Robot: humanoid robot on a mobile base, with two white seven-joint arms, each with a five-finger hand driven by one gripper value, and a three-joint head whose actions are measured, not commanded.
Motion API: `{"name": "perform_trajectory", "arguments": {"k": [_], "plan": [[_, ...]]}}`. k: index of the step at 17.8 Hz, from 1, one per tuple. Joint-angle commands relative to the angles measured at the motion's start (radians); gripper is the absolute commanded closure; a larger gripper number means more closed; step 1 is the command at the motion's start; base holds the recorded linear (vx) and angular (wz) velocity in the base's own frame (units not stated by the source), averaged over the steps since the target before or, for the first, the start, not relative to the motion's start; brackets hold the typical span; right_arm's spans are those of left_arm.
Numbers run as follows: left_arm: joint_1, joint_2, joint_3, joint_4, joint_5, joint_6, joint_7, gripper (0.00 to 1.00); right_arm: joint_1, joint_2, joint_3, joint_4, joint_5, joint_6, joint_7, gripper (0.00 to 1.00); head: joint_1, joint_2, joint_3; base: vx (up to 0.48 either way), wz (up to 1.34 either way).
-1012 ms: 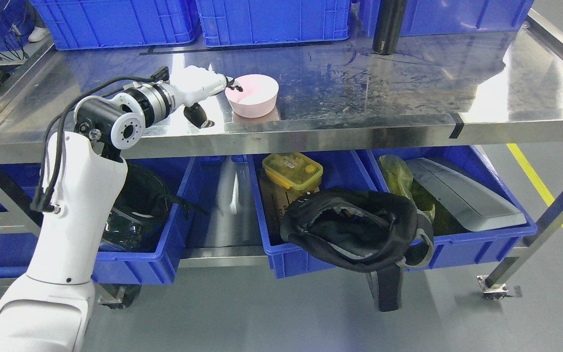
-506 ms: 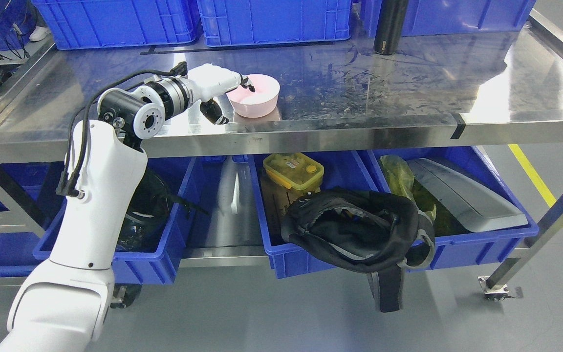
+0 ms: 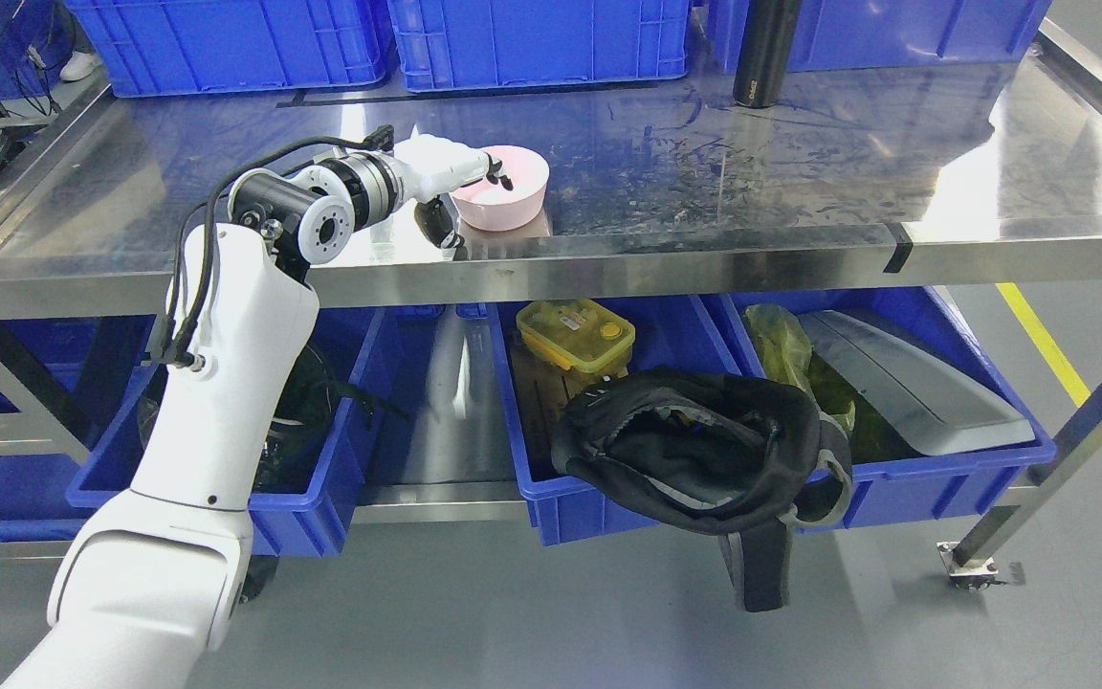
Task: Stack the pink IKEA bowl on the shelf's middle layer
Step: 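Close the left hand fingers around the pink bowl rim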
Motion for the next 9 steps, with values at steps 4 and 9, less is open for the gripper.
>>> {"name": "perform_trajectory", "arguments": {"k": [4, 9], "plan": [[-0.017, -0.045, -0.008, 0.138, -0.02, -0.001, 0.005, 0.35, 0.023, -0.017, 0.0, -0.017, 0.0, 0.0, 0.001, 0.0, 0.0, 0.0, 0.0, 0.0, 0.0], [-0.044, -0.067, -0.008, 0.178, -0.019, -0.001, 0.016, 0.52, 0.023, -0.017, 0.0, -0.017, 0.0, 0.0, 0.001, 0.0, 0.0, 0.0, 0.0, 0.0, 0.0]]}}
